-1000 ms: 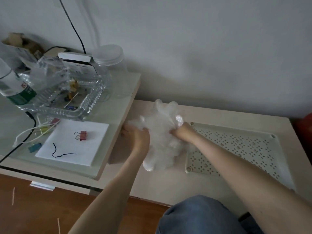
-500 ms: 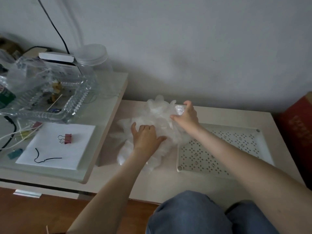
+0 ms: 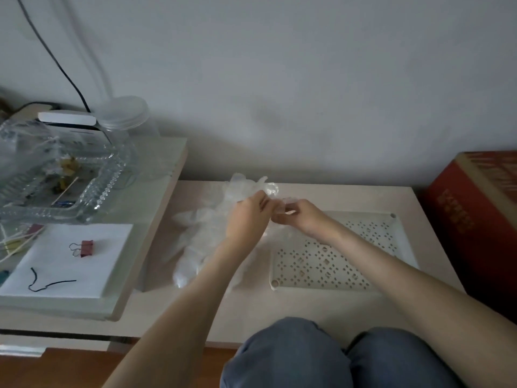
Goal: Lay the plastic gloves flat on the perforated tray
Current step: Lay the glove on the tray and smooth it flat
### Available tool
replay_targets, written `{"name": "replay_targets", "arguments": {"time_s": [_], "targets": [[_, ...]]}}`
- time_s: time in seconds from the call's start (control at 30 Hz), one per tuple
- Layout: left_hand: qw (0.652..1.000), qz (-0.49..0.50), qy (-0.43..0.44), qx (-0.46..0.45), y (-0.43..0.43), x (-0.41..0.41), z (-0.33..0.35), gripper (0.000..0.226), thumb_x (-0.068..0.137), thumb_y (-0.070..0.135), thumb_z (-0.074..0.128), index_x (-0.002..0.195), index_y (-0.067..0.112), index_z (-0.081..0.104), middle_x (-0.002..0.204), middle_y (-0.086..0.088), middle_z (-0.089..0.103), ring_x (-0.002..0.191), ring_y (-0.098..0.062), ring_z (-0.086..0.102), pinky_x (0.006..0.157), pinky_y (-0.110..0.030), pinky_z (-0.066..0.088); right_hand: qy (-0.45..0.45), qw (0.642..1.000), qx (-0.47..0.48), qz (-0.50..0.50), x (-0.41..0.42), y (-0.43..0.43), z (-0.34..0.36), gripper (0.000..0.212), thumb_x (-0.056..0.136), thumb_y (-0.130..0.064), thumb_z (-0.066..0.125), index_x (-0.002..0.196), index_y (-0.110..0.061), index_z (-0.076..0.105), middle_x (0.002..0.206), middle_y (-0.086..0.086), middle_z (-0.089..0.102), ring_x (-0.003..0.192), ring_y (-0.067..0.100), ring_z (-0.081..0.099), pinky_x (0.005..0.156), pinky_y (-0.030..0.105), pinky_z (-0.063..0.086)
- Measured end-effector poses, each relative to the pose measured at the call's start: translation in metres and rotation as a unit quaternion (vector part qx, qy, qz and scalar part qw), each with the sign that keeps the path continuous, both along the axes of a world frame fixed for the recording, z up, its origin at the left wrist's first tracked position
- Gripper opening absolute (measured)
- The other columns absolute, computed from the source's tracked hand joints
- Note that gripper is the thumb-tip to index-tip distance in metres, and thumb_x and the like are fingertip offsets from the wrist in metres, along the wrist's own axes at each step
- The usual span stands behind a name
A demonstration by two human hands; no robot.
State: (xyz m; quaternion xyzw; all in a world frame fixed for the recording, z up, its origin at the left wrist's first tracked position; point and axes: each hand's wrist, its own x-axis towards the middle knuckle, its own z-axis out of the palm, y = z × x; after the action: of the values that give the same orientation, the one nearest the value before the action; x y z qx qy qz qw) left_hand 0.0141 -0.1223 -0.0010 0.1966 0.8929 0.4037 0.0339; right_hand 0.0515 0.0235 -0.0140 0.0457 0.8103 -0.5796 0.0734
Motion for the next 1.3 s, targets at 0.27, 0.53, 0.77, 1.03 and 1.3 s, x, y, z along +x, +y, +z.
{"name": "replay_targets", "arguments": {"time_s": [0.27, 0.53, 0.77, 1.03, 1.3], "targets": [[0.993, 0.027, -0.071, 0.087, 0.023, 0.009, 0.014, 0.034, 0.101, 0.027, 0.042, 0.070, 0.021, 0.054, 0.085, -0.011, 0.066, 0.081, -0.024, 0.060, 0.072, -0.031, 0.043, 0.005, 0.983, -0.141, -0.120, 0.040, 0.058, 0.006, 0.013, 0.094, -0.012, 0.057, 0.084, -0.007, 0.063, 0.067, 0.003, 0.063, 0.061, 0.014, 0.060, 0.060, 0.021, 0.051], [0.983, 0.002, -0.146, 0.110, 0.066, 0.019, 0.006, 0.039, 0.104, 0.031, 0.032, 0.072, 0.014, 0.045, 0.069, 0.002, 0.065, 0.060, -0.015, 0.056, 0.056, -0.026, 0.045, -0.065, 0.931, -0.288, -0.213, 0.080, 0.112, 0.002, 0.020, 0.095, -0.023, 0.051, 0.089, -0.007, 0.062, 0.044, -0.002, 0.042, 0.036, 0.009, 0.039, 0.040, 0.022, 0.043], [0.865, 0.057, -0.416, 0.276, 0.086, 0.023, -0.004, 0.037, 0.102, 0.040, 0.037, 0.096, 0.004, 0.043, 0.084, -0.015, 0.066, 0.053, -0.021, 0.065, 0.044, -0.029, 0.054, -0.088, 0.914, -0.324, -0.228, 0.091, 0.127, -0.014, 0.010, 0.091, -0.010, 0.057, 0.090, -0.001, 0.063, 0.076, 0.009, 0.072, 0.067, 0.019, 0.070, 0.056, 0.027, 0.057], [0.974, -0.118, -0.153, -0.122, 0.084, 0.031, -0.042, 0.041, 0.090, 0.016, 0.057, 0.127, 0.007, 0.042, 0.097, -0.006, 0.061, 0.084, -0.017, 0.057, 0.069, -0.025, 0.042, -0.115, 0.939, -0.061, -0.319, 0.088, 0.139, -0.053, 0.021, 0.094, -0.007, 0.056, 0.074, -0.013, 0.053, 0.060, 0.006, 0.052, 0.030, 0.007, 0.043, 0.030, 0.017, 0.030], [0.968, -0.104, 0.003, -0.229, 0.086, 0.027, -0.044, 0.034, 0.093, 0.017, 0.043, 0.127, 0.010, 0.044, 0.128, -0.009, 0.049, 0.117, -0.027, 0.047, 0.091, -0.039, 0.044, -0.117, 0.952, 0.132, -0.250, 0.097, 0.153, -0.059, 0.016, 0.096, -0.010, 0.051, 0.084, -0.003, 0.059, 0.069, 0.011, 0.065, 0.054, 0.023, 0.063, 0.047, 0.032, 0.051]]}}
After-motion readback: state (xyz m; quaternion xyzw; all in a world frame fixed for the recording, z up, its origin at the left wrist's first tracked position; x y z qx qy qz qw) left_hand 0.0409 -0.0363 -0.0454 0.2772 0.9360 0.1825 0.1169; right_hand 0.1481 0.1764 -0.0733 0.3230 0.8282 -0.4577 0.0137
